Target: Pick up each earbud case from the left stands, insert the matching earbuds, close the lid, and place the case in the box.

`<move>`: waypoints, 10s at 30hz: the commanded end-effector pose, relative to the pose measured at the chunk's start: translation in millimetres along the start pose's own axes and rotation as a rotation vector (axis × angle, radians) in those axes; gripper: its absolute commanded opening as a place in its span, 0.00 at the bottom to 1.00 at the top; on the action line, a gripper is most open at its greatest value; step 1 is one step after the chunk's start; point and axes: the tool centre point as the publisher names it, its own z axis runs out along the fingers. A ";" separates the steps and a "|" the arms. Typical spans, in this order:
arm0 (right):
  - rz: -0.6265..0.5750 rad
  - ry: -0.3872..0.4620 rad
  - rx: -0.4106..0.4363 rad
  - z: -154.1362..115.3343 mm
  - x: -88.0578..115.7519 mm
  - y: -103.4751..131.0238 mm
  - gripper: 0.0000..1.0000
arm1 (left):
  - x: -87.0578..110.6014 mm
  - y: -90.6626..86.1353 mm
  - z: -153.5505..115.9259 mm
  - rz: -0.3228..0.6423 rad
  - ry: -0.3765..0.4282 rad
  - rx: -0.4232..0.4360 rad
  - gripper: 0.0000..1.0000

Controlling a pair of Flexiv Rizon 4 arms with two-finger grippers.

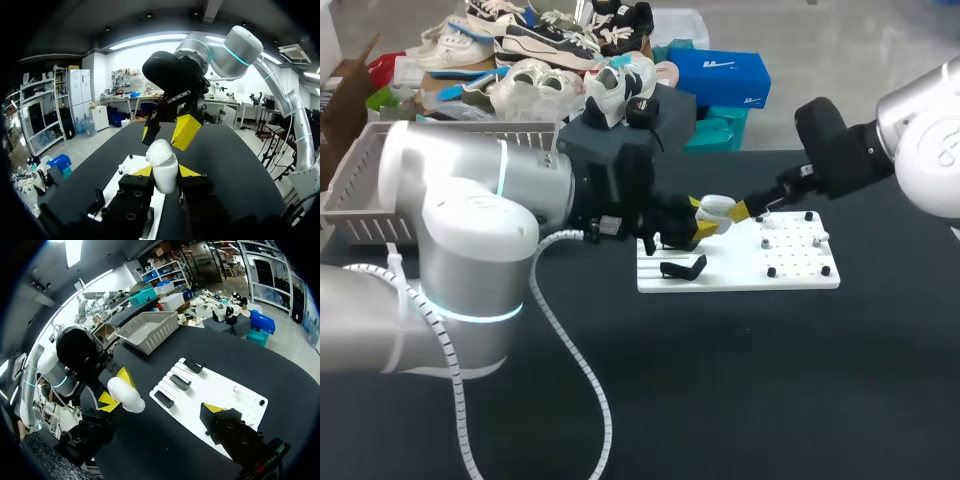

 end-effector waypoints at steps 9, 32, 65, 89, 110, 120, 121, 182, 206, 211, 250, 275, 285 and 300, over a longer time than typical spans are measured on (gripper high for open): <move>0.032 -0.038 0.122 -16.3 8.8 -6.7 1.00 | 3.8 -10.1 -5.1 0.005 -0.093 0.041 0.00; 0.113 -0.045 0.314 -57.6 64.8 -41.1 1.00 | -34.2 -36.7 1.6 0.157 -0.369 0.074 0.00; 0.118 -0.003 0.339 -51.2 81.8 -62.7 1.00 | -16.6 -37.7 -0.3 0.291 -0.305 0.043 0.00; 0.079 0.296 0.646 -36.7 90.5 -128.9 1.00 | -13.6 -36.6 -0.9 0.287 -0.298 0.033 0.00; -0.020 0.377 0.574 -0.5 64.2 -165.8 0.99 | -13.6 -36.6 -0.9 0.287 -0.298 0.033 0.00; -0.022 0.426 0.569 -1.3 68.3 -163.5 0.54 | -13.6 -36.6 -0.9 0.287 -0.298 0.033 0.00; -0.018 0.426 0.569 -1.0 69.1 -162.9 0.53 | -13.6 -36.6 -0.9 0.287 -0.298 0.033 0.00; -0.020 0.493 0.541 8.5 80.2 -169.3 0.41 | -13.6 -36.6 -0.9 0.287 -0.298 0.033 0.00; 0.002 0.498 0.537 7.3 82.4 -173.6 0.34 | -13.6 -36.6 -0.9 0.287 -0.298 0.033 0.00; 0.002 0.497 0.535 7.8 82.0 -174.7 0.29 | -13.6 -36.6 -0.9 0.287 -0.298 0.033 0.00; -0.001 0.430 0.515 -21.9 49.8 -108.6 0.00 | -13.6 -36.6 -0.9 0.287 -0.298 0.033 0.00; 0.162 0.446 0.543 -30.4 50.0 -102.2 0.00 | -13.6 -36.6 -0.9 0.287 -0.298 0.033 0.00; 0.625 0.495 0.749 -64.5 69.5 -60.0 0.00 | -13.6 -36.6 -0.9 0.287 -0.298 0.033 0.00; 1.221 0.462 0.915 -58.3 64.1 11.9 0.00 | -13.6 -36.6 -0.9 0.287 -0.298 0.033 0.00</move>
